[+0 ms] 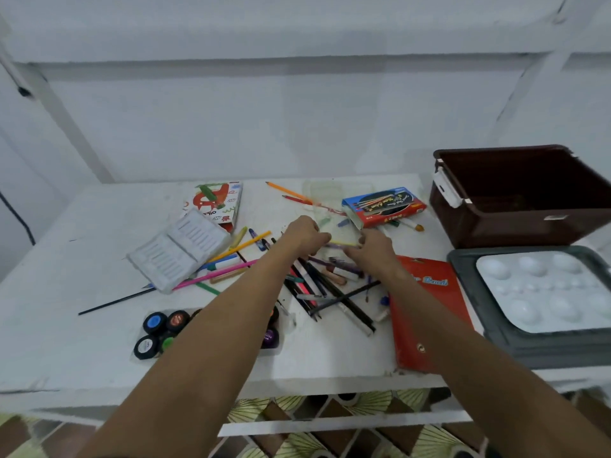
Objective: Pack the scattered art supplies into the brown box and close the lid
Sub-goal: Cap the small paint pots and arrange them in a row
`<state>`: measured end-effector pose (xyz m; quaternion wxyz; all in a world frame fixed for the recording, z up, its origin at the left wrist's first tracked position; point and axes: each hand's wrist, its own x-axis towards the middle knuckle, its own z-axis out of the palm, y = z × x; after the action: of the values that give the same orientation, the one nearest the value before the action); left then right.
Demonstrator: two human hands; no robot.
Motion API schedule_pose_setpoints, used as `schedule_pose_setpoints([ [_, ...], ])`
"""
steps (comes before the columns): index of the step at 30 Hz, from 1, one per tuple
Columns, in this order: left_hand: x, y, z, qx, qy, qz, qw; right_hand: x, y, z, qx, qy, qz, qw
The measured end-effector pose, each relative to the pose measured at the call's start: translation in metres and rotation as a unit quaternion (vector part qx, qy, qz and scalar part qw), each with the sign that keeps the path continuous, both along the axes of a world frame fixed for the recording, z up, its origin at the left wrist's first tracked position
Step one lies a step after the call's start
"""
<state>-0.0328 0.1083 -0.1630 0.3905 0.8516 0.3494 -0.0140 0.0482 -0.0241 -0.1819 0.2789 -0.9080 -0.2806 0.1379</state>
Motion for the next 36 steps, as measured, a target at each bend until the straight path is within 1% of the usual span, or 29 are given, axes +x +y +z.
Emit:
schedule_pose_setpoints([
  [4, 0.003, 0.000, -0.003, -0.048, -0.023, 0.027, 0.998, -0.002, -0.006, 0.000, 0.098, 0.089, 0.012, 0.991],
  [10, -0.026, 0.002, 0.005, -0.122, -0.051, 0.085, 0.988, -0.015, -0.009, 0.000, 0.142, 0.121, 0.026, 0.982],
  [12, -0.043, 0.000, 0.007, -0.142, -0.056, 0.104, 0.983, -0.025, -0.009, 0.003, 0.166, 0.154, 0.032, 0.974],
  [15, -0.070, -0.004, 0.010, -0.162, -0.082, 0.126, 0.975, -0.039, -0.009, 0.010, 0.217, 0.244, 0.042, 0.944],
  [17, -0.089, -0.007, 0.014, -0.167, -0.120, 0.142, 0.968, -0.045, -0.008, 0.013, 0.248, 0.284, 0.056, 0.924],
  [20, -0.115, -0.004, 0.022, -0.225, -0.192, 0.160, 0.942, -0.061, -0.003, 0.018, 0.277, 0.349, 0.093, 0.890],
  [21, -0.123, -0.003, 0.025, -0.224, -0.201, 0.161, 0.940, -0.069, 0.001, 0.019, 0.283, 0.376, 0.107, 0.876],
  [22, -0.132, 0.000, 0.027, -0.202, -0.202, 0.164, 0.944, -0.076, 0.005, 0.020, 0.286, 0.397, 0.115, 0.864],
  [26, -0.172, 0.014, 0.024, -0.084, -0.184, 0.180, 0.963, -0.090, 0.018, 0.029, 0.292, 0.441, 0.111, 0.841],
  [29, -0.200, 0.031, 0.019, 0.033, -0.161, 0.187, 0.969, -0.091, 0.019, 0.034, 0.307, 0.448, 0.127, 0.830],
  [31, -0.216, 0.041, 0.019, 0.088, -0.134, 0.178, 0.971, -0.091, 0.019, 0.037, 0.316, 0.436, 0.140, 0.831],
  [32, -0.224, 0.045, 0.018, 0.096, -0.117, 0.174, 0.973, -0.092, 0.019, 0.040, 0.320, 0.434, 0.146, 0.830],
  [33, -0.230, 0.049, 0.016, 0.086, -0.108, 0.177, 0.974, -0.092, 0.019, 0.043, 0.322, 0.435, 0.154, 0.827],
  [36, -0.251, 0.056, 0.019, 0.004, -0.129, 0.211, 0.969, -0.094, 0.017, 0.049, 0.314, 0.447, 0.193, 0.815],
])
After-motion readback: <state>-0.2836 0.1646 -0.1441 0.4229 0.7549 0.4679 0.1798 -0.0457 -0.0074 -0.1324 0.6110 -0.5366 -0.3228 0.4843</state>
